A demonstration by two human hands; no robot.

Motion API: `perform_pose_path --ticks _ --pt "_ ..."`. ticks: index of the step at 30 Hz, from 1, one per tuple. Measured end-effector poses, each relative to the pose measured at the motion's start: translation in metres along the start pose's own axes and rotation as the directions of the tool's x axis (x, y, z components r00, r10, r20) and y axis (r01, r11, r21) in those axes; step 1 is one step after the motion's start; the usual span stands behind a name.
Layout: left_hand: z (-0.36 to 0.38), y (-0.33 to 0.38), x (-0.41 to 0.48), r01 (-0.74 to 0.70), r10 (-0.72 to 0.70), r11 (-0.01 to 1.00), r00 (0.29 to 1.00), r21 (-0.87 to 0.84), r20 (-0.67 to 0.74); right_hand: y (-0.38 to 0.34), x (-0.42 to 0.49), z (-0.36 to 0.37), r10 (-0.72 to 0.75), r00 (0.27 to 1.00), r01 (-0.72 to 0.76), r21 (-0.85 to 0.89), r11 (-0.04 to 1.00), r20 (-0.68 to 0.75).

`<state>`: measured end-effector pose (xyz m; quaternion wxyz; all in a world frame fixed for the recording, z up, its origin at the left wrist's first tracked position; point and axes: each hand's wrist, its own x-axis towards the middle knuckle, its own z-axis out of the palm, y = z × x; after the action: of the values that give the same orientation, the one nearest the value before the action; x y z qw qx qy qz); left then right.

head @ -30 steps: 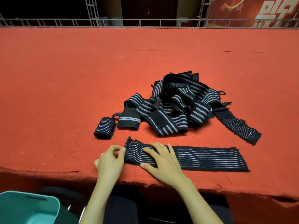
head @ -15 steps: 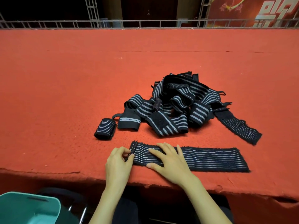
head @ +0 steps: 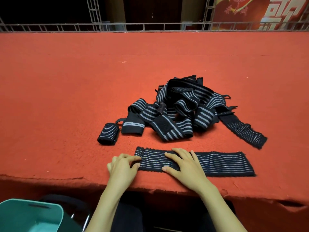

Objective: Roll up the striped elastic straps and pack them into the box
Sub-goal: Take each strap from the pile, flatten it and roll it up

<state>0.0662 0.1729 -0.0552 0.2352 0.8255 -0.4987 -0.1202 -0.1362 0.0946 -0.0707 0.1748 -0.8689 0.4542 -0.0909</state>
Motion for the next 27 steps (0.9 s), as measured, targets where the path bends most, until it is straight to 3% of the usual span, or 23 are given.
perform_pose_path --ticks 3,7,9,11,16,20,27 --pt "0.003 0.002 -0.003 -0.045 0.044 0.995 0.999 0.089 0.018 -0.009 0.004 -0.007 0.004 1.0 -0.003 -0.044 0.999 0.029" --pt "0.002 0.002 -0.003 -0.05 0.05 0.993 0.999 0.106 0.004 -0.041 0.017 -0.008 -0.218 0.976 0.217 -0.04 0.975 -0.021" --pt "0.0 0.002 -0.002 -0.058 0.054 0.991 0.998 0.121 0.035 -0.054 0.022 -0.002 -0.26 0.965 0.26 0.0 0.966 0.025" --pt "-0.002 0.001 -0.001 -0.067 0.06 0.988 0.997 0.139 0.055 -0.055 0.025 0.005 -0.233 0.97 0.234 -0.008 0.972 0.063" --pt "-0.002 0.001 -0.002 0.03 -0.043 0.993 0.992 -0.111 -0.117 -0.042 0.021 0.009 -0.208 0.978 0.208 -0.015 0.978 0.035" --pt "0.004 0.001 -0.002 0.074 -0.098 0.988 0.98 -0.138 -0.172 -0.03 0.015 0.007 -0.176 0.984 0.176 -0.031 0.984 0.001" --pt "0.015 0.014 -0.005 0.004 -0.058 0.972 0.973 -0.237 -0.221 -0.015 0.009 0.008 -0.122 0.993 0.122 -0.05 0.991 0.001"
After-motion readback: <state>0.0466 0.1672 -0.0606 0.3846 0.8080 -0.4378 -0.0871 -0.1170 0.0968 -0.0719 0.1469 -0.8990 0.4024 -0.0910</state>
